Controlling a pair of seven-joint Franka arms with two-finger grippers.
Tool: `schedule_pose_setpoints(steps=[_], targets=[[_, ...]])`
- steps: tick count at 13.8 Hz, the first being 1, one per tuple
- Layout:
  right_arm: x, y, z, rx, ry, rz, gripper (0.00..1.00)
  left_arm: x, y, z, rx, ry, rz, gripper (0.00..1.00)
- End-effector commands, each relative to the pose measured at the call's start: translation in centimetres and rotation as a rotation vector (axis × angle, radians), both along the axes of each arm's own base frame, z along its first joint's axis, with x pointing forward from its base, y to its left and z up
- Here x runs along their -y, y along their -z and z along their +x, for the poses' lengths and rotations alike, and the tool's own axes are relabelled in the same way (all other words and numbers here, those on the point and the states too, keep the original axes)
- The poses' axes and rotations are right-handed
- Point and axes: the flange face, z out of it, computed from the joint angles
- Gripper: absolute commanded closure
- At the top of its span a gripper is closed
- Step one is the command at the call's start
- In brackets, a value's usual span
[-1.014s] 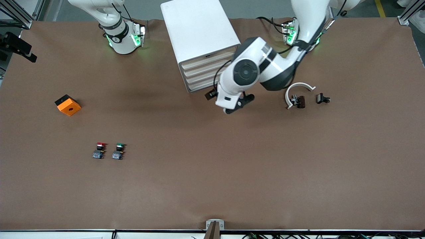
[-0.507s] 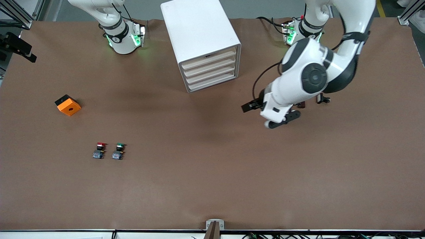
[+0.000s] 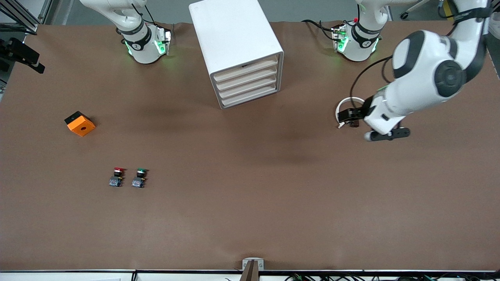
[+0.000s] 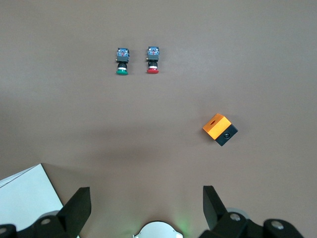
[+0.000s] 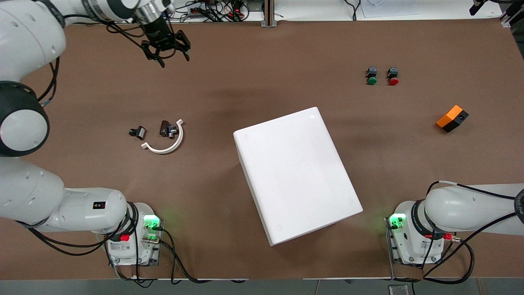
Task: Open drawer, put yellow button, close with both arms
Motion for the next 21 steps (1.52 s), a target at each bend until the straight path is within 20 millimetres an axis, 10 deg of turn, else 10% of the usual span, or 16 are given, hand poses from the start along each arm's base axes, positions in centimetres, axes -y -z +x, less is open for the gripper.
schedule_pose_setpoints(steps=[1, 11, 21], targets=[[-0.1, -0.4, -0.5, 0.002, -0.007, -0.018, 0.00, -4.5, -1.7, -0.3, 0.044, 0.044, 0.025, 0.00], [-0.1, -0.4, -0.5, 0.002, -0.007, -0.020, 0.00, -11.9, -9.4, 1.6, 0.219, 0.041, 0.120, 0.00], [-0.1, -0.5, -0.5, 0.004, -0.007, -0.020, 0.00, -11.9, -10.9, 2.1, 0.254, 0.060, 0.130, 0.00]])
